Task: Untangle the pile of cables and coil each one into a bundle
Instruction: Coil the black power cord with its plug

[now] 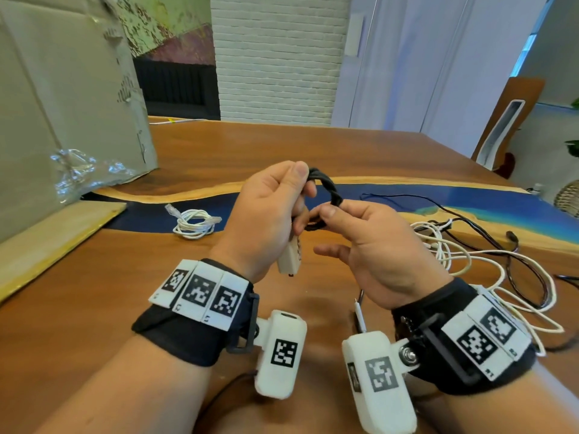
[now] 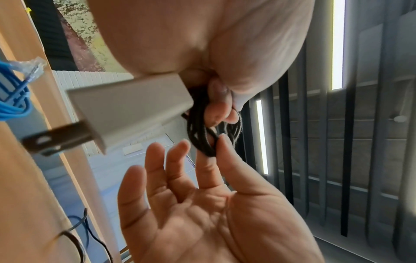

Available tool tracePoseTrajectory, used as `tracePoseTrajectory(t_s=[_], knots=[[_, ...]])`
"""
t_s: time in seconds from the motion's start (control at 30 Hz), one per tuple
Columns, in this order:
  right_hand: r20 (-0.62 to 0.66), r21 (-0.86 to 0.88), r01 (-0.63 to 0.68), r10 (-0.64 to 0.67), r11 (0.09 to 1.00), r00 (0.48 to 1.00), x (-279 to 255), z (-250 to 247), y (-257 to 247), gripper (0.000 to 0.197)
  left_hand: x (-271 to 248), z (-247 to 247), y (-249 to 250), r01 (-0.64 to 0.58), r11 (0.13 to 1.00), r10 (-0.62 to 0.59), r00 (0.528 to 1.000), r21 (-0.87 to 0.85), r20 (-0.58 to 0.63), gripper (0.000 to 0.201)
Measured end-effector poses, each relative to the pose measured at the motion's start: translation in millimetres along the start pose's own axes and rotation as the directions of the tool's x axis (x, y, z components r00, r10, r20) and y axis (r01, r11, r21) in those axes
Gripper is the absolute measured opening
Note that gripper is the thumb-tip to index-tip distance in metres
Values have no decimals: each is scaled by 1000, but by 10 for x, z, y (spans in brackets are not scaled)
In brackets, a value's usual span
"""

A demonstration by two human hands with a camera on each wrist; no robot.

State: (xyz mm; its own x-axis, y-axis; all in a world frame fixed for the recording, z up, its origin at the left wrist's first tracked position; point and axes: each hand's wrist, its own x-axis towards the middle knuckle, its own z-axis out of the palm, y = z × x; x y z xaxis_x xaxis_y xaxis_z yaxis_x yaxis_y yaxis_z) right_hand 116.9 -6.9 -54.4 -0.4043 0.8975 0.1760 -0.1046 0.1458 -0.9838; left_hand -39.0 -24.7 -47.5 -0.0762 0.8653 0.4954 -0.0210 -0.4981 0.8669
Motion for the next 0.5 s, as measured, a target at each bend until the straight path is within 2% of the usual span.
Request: tracePoseTrajectory(t_s=[0.13, 0.2, 0.3, 0.37, 0.43, 0.5], knots=[[217, 187, -104, 62, 977, 974, -64, 38, -74, 29, 4, -18, -6, 7, 999, -6, 1000, -41, 26, 38], [239, 181, -105, 60, 978, 969, -64, 36, -71, 25, -5, 7, -10, -8, 1000, 9, 999, -20, 46, 38], [142, 56, -30, 22, 998, 990, -32, 7, -44, 16, -16, 23, -5, -9, 1000, 9, 999, -5, 39, 39], [34, -113, 54, -51, 992, 998, -10, 5, -26, 22, -15, 21, -4, 4, 1000, -4, 1000, -7, 30, 39], [-50, -216, 127, -140, 968, 989, 7, 2, -7, 22, -10, 21, -20, 2, 1000, -2, 1000, -6, 24, 38], [-138, -230, 166, -201, 959, 970, 23, -30, -13, 11, 3, -1, -35, -17, 1000, 17, 1000, -20, 8, 38]])
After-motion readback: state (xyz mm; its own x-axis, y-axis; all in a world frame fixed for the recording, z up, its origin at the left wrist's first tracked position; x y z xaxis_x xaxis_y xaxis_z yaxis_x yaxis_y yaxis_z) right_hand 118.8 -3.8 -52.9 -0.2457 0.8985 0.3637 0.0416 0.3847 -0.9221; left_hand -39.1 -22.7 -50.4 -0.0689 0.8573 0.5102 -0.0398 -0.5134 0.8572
